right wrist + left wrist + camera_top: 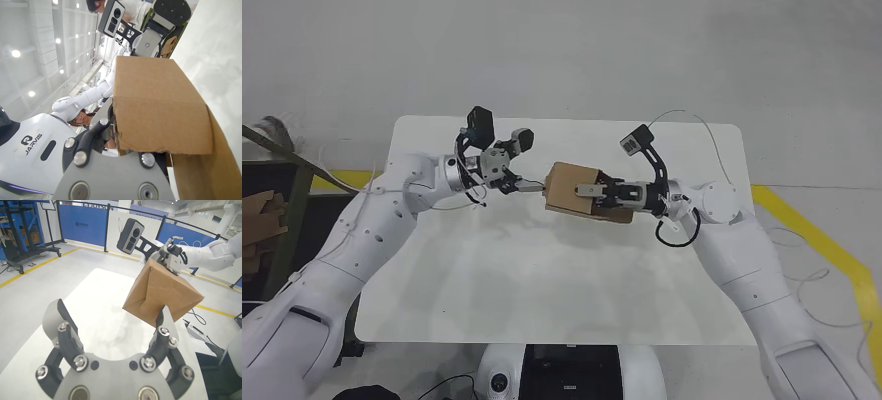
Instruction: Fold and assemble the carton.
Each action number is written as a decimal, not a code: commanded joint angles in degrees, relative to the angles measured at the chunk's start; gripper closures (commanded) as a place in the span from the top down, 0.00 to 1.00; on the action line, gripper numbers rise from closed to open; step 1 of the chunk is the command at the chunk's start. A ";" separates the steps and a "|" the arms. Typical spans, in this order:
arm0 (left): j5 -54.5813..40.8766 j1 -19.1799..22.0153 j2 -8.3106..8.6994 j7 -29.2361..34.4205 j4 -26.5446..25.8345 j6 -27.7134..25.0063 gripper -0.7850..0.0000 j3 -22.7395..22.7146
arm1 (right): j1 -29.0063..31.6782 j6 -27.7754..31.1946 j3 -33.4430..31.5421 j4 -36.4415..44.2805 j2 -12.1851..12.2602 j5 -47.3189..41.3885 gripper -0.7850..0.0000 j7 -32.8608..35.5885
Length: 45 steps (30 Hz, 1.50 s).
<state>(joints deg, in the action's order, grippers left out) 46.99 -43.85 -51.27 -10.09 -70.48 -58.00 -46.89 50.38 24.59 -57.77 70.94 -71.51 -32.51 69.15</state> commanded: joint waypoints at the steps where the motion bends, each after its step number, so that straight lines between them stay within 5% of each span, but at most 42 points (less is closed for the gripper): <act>1: -0.04 0.02 -0.19 0.30 -0.16 0.00 1.00 0.12 | -0.07 -0.11 0.21 -0.01 -0.06 0.07 0.00 0.10; 29: -0.39 0.68 -1.13 1.31 -0.47 0.00 1.00 0.26 | -1.16 -0.60 1.22 -1.09 -0.57 0.47 0.00 0.61; 45: 7.99 -3.12 0.31 -1.04 1.63 0.00 1.00 -4.00 | -3.09 -2.69 6.37 -10.57 -1.73 8.22 0.00 -0.84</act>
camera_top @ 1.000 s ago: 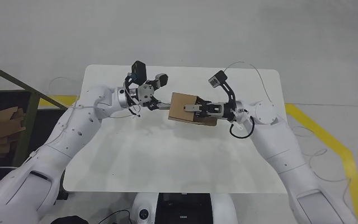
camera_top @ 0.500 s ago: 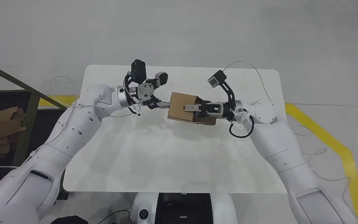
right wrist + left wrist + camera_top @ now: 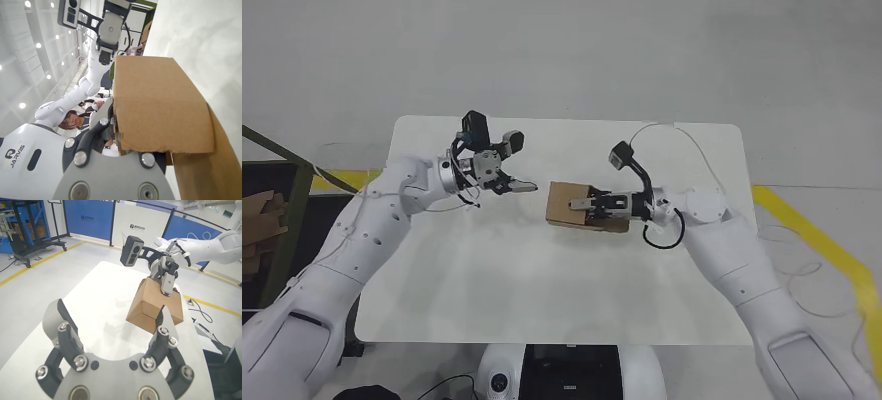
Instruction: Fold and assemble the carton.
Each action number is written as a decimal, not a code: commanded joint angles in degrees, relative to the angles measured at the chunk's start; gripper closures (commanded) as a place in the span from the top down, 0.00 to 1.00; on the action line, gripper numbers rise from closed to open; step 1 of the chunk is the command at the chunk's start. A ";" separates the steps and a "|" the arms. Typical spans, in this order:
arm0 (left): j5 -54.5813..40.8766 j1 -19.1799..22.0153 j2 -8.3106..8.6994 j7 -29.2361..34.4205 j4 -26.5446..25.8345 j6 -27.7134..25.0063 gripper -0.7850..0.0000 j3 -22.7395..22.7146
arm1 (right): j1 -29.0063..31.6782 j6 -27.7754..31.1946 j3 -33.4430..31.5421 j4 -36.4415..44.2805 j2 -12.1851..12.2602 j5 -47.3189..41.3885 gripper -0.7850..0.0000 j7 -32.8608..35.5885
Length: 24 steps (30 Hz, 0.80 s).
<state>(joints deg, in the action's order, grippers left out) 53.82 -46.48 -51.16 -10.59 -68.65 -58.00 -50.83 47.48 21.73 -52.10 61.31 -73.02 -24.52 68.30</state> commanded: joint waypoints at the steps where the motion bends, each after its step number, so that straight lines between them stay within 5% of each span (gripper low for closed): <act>1: 2.38 -0.89 0.45 -1.08 -0.46 0.00 1.00 -0.12 | -0.36 0.34 1.44 -2.36 -0.50 0.29 0.00 0.03; 14: 15.60 -4.32 4.72 -10.87 -3.41 0.00 1.00 5.13 | -4.48 7.37 9.06 -18.34 -5.42 -3.95 0.00 2.30; 24: 13.98 -3.63 7.48 -20.78 1.22 0.00 1.00 9.99 | -7.40 10.54 10.59 -26.90 -8.07 -6.23 0.00 3.53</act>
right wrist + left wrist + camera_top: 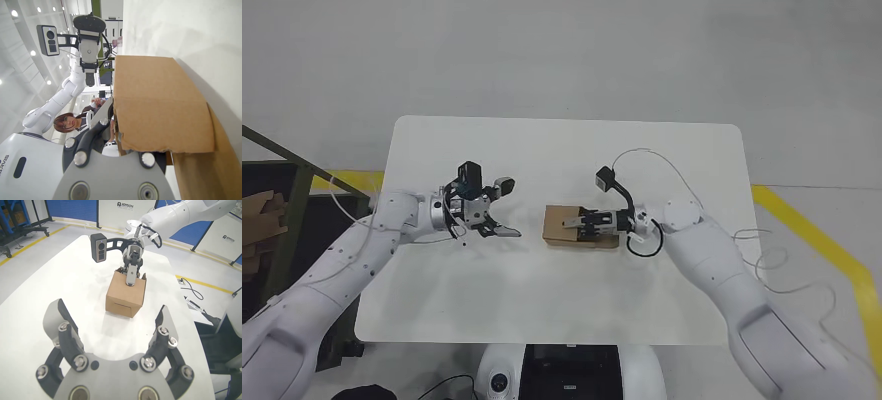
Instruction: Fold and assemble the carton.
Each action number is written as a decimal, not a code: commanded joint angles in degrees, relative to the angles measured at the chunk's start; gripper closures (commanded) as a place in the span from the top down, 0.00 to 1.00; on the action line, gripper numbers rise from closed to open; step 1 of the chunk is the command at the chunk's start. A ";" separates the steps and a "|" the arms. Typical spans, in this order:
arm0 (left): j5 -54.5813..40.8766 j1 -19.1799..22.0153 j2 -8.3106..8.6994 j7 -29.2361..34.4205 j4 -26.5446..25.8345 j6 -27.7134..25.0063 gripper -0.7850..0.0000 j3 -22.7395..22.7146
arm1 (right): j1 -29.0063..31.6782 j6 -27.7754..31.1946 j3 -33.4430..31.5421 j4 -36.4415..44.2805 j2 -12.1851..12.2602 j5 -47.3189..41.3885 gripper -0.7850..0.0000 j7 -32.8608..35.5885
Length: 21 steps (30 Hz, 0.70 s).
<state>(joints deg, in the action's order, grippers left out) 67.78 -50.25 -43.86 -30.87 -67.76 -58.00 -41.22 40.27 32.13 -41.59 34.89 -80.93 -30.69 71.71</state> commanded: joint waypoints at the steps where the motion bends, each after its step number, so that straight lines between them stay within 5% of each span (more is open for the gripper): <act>1: -0.06 0.29 0.36 -1.04 0.67 0.00 1.00 0.80 | -0.40 0.27 0.16 -0.99 -0.35 -0.10 0.00 0.17; 2: -0.14 0.50 0.52 -1.56 0.97 0.00 1.00 1.18 | -0.57 0.31 0.25 -1.34 -0.54 -0.13 0.00 0.13; 4: -0.12 0.99 0.78 -2.29 1.39 0.00 1.00 2.00 | -0.79 0.30 0.45 -1.91 -0.87 -0.20 0.32 0.14; 8: 0.59 2.23 1.11 -3.08 1.64 0.00 1.00 3.49 | -1.24 0.39 0.85 -3.12 -1.43 0.15 0.54 0.05; 13: 2.52 3.79 1.20 -4.12 1.25 0.00 1.00 5.05 | -2.07 0.99 1.02 -2.86 -1.55 1.78 1.00 -0.54; 21: 6.68 5.32 1.21 -5.02 -0.27 0.00 1.00 7.27 | 0.28 3.71 -2.00 3.83 1.81 5.53 1.00 -3.26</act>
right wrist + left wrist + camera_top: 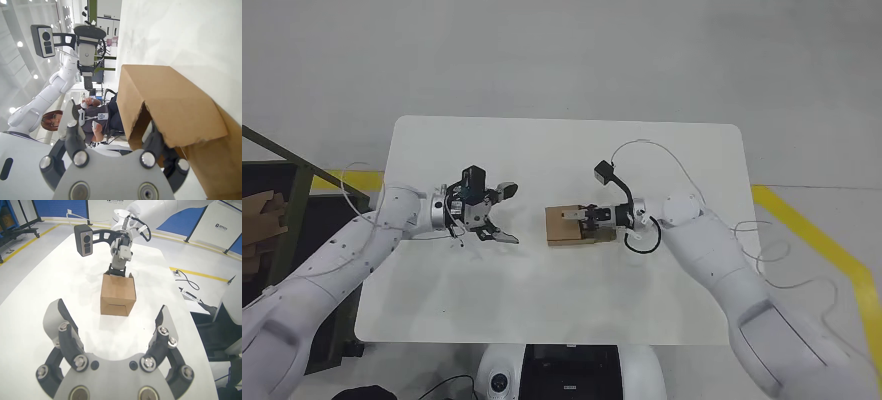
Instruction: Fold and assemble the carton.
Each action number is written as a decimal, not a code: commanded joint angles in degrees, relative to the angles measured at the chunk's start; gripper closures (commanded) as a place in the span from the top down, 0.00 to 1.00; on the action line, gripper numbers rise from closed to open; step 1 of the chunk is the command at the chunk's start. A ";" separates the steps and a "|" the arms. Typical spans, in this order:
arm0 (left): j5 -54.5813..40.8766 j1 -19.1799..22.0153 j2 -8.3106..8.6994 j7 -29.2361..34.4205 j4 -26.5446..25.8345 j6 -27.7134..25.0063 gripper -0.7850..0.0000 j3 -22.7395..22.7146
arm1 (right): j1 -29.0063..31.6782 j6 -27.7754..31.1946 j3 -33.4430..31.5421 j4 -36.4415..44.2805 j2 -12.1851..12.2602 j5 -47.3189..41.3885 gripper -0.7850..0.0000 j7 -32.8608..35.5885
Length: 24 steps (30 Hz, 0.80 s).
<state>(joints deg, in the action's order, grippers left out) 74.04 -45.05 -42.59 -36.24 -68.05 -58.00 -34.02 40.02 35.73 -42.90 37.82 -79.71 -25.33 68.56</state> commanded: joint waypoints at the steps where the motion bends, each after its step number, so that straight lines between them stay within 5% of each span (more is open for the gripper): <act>1: 0.87 0.26 -0.19 1.01 0.05 0.07 1.00 0.05 | 1.17 0.25 -1.49 2.15 1.29 0.43 1.00 -0.25; 14: -3.20 -2.43 -4.03 10.00 -3.66 12.19 1.00 1.19 | 17.29 -3.19 -20.22 30.83 11.59 4.16 1.00 2.17; 24: -4.16 -5.22 -5.08 12.21 -5.35 16.44 1.00 1.40 | 25.87 -6.87 -26.79 44.12 14.17 6.43 1.00 1.64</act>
<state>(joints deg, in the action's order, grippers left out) 69.87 -50.30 -47.68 -24.01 -73.41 -41.53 -32.63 65.90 28.87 -69.72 81.96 -65.54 -18.89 70.22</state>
